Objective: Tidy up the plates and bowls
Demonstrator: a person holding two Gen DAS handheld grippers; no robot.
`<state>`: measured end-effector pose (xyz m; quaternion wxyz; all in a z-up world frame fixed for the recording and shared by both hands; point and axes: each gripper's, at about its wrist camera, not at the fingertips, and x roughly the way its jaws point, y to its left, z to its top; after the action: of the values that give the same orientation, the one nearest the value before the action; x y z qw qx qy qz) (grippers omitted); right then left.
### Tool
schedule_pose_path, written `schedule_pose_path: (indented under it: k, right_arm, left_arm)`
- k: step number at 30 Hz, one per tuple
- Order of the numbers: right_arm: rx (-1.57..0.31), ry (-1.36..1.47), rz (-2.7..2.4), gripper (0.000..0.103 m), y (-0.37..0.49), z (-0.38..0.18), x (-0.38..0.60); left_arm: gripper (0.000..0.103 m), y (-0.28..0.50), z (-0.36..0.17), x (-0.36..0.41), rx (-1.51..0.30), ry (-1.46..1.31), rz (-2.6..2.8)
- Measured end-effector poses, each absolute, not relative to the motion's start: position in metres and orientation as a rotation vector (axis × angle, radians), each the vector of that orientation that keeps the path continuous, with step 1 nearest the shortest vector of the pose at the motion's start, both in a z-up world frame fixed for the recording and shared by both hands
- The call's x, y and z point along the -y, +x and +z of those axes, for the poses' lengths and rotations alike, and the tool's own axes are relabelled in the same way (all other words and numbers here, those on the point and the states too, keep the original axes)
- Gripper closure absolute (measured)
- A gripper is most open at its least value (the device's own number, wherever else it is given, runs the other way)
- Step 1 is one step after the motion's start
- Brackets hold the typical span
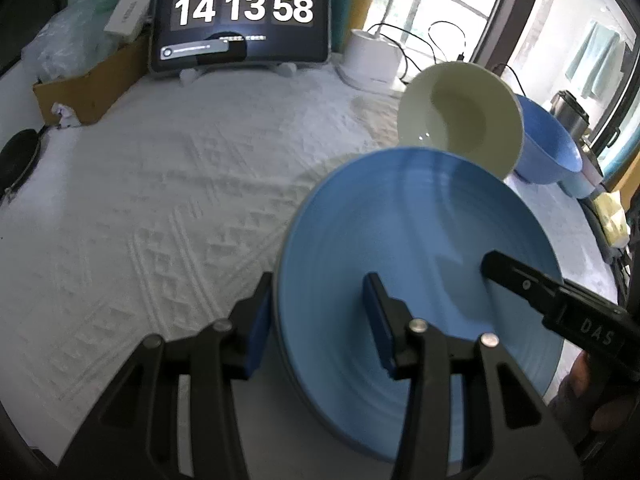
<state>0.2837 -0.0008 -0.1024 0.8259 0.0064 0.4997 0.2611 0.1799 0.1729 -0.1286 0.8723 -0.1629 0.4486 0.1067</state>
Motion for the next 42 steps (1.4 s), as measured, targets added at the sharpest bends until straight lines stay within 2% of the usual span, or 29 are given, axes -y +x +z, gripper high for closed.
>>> schedule_pose_path:
  k: [6,18,30,42]
  right_arm:
    - [-1.092,0.041,0.575,0.047,0.291,-0.108,0.002]
    - [-0.979,-0.014,0.481,0.047,0.295,-0.081,0.050]
    - [-0.951,0.017,0.579,0.045,0.290,-0.063,0.092]
    - [-0.921,0.068,0.616,0.046,0.291,-0.050,0.117]
  left_arm:
    - [0.056,0.181,-0.120,-0.170,-0.917,-0.324,0.289]
    - [0.056,0.173,-0.068,-0.148,-0.738,-0.324,0.332]
    - [0.055,0.197,-0.044,-0.080,-0.720,-0.246,0.221]
    - [0.055,0.213,-0.049,-0.046,-0.774,-0.202,0.197]
